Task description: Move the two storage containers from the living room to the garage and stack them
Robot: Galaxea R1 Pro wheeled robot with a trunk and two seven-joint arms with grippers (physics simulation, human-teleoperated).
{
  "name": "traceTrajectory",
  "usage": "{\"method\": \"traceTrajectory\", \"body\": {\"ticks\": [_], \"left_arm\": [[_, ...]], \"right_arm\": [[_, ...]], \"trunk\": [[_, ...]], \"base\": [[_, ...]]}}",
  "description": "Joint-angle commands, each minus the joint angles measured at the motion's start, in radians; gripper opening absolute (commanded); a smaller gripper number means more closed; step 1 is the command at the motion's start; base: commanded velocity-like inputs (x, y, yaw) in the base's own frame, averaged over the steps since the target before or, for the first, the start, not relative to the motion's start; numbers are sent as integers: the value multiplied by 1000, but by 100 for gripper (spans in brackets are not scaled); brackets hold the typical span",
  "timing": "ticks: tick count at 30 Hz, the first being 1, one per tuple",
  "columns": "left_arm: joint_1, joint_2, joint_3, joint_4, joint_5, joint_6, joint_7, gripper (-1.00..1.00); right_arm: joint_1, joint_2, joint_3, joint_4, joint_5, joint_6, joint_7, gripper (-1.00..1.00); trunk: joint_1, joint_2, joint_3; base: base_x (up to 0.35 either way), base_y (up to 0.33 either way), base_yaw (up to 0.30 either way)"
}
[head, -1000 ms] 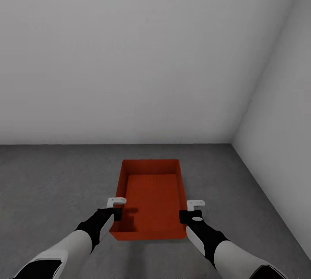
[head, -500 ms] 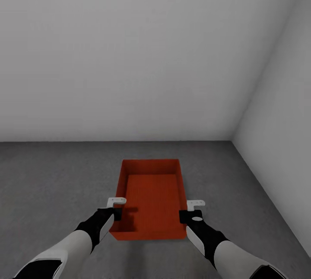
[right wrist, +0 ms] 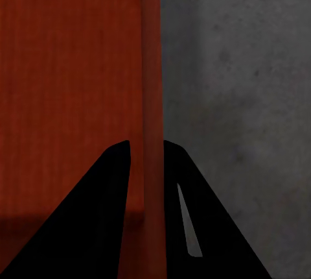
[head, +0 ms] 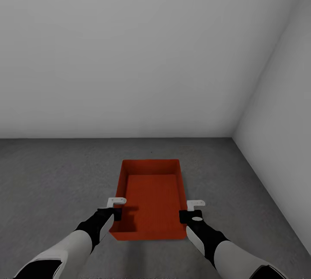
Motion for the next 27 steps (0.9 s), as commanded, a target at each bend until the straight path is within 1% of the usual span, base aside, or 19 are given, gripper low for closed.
{"method": "traceTrajectory", "body": {"ticks": [1,18,27], "left_arm": [[1,15,-8,0,6,6,4,-100],[1,15,-8,0,5,6,4,-100],[1,15,-8,-1,5,5,3,-100]], "right_arm": [[-2,-1,-17,-37,8,1,-4,-100],[-2,-1,-17,-37,8,1,-4,-100],[-2,-1,-17,-37,8,1,-4,-100]], "trunk": [[4,-8,-6],[69,-127,-86],[69,-127,-92]], "base": [[0,0,0],[0,0,0],[0,0,0]]}}
